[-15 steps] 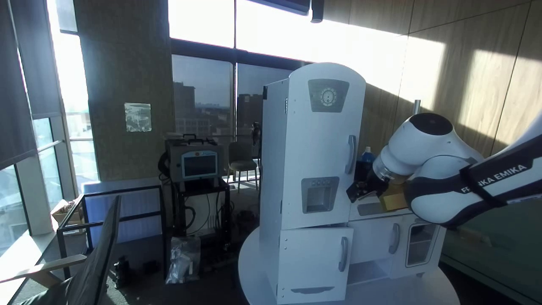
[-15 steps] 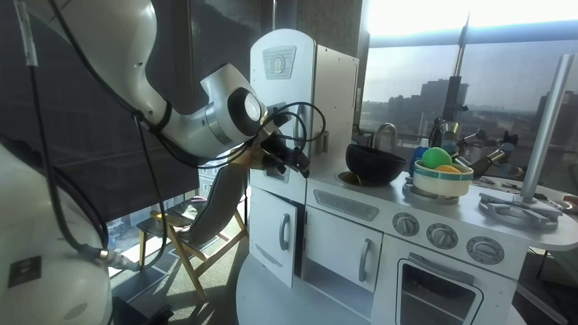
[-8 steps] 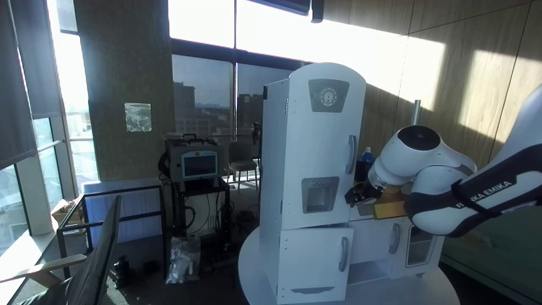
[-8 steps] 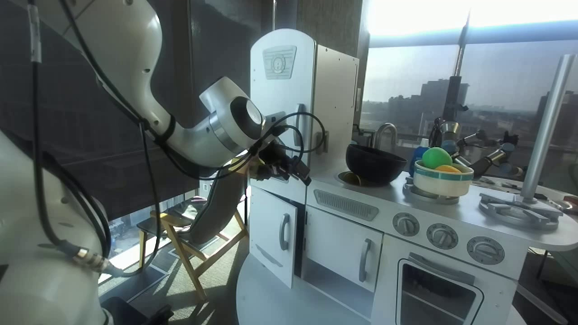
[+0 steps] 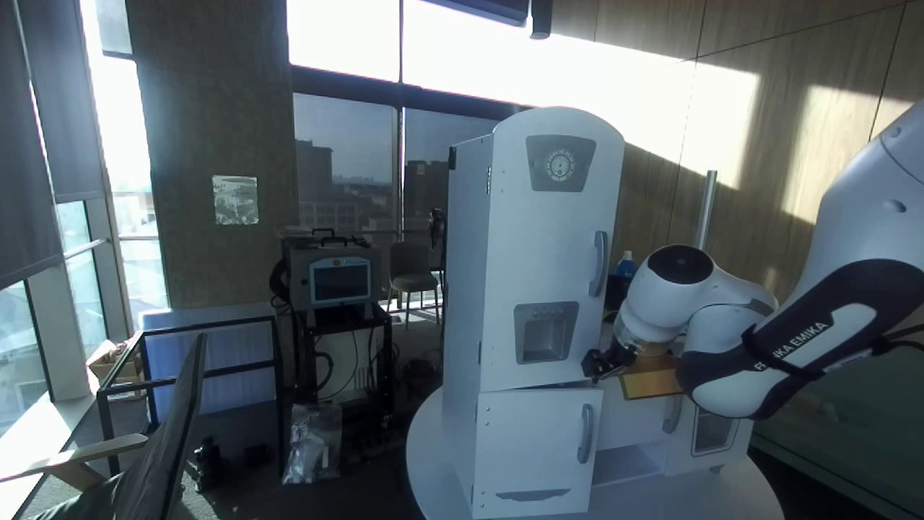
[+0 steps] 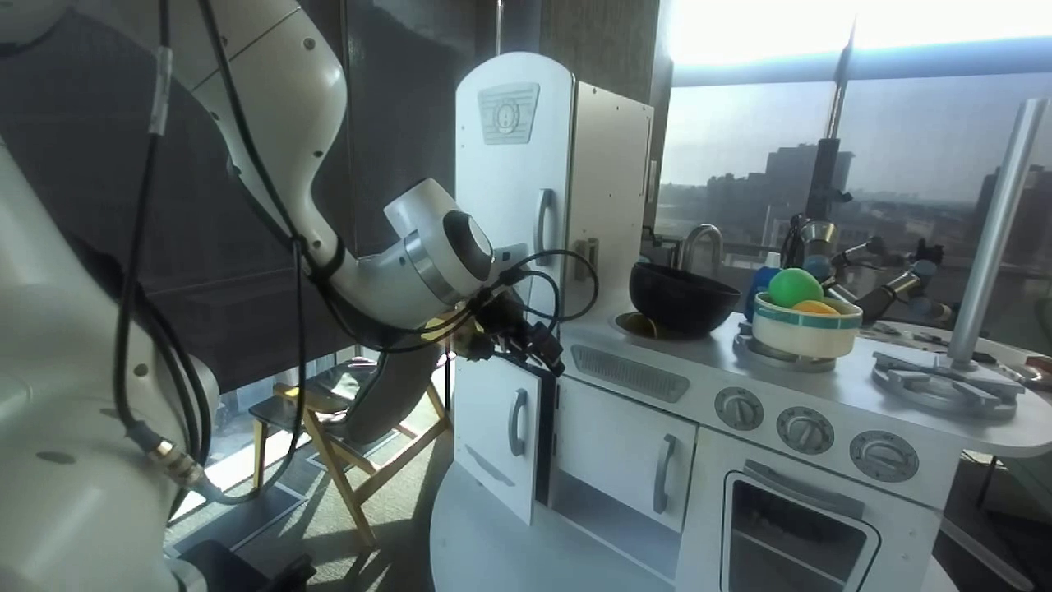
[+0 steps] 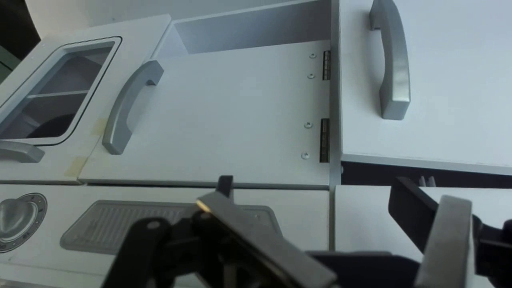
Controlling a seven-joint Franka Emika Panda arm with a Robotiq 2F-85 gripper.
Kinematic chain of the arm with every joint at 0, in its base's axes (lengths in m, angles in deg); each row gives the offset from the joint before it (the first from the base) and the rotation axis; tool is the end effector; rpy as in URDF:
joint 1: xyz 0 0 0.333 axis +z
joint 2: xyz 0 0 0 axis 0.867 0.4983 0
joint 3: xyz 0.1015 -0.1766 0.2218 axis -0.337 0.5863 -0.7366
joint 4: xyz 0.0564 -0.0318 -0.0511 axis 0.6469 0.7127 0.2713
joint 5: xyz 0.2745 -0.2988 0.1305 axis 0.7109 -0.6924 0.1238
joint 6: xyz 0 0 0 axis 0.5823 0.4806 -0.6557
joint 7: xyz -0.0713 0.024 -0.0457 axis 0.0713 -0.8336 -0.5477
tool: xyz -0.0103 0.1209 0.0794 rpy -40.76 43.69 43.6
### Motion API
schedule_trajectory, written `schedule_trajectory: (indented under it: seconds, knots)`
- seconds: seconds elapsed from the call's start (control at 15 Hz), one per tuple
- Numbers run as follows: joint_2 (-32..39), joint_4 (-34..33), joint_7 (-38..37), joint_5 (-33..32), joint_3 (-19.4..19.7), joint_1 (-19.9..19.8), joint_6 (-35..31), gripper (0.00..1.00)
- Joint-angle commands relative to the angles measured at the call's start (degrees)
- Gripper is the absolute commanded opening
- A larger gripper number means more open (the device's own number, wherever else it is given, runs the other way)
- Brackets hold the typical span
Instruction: Close the top cupboard then open the bottom cupboard
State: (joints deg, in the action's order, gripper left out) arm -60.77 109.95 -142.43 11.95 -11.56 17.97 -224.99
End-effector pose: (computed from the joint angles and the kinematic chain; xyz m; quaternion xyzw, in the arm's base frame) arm 0.4833 -0.0344 0.2967 0.9291 -0.1572 0.3033 0.1415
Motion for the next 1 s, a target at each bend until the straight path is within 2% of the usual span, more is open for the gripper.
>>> schedule_trajectory:
  seconds: [0.0,0.33,0.53,0.73,0.93]
  knots:
    - [4.01,-4.57,-4.17,-4.91,-4.50,-5.45,1.45,1.00]
    - [8.83,-8.72,-7.89,-10.30,-8.71,-9.80,5.62,1.00]
    - [12.17,-10.19,-9.17,-13.06,-9.87,-10.65,8.10,1.00]
    - [16.56,-10.91,-7.55,-11.20,-9.57,-9.84,9.57,1.00]
    - [18.74,-11.15,-4.43,-5.76,-9.21,-8.71,9.31,1.00]
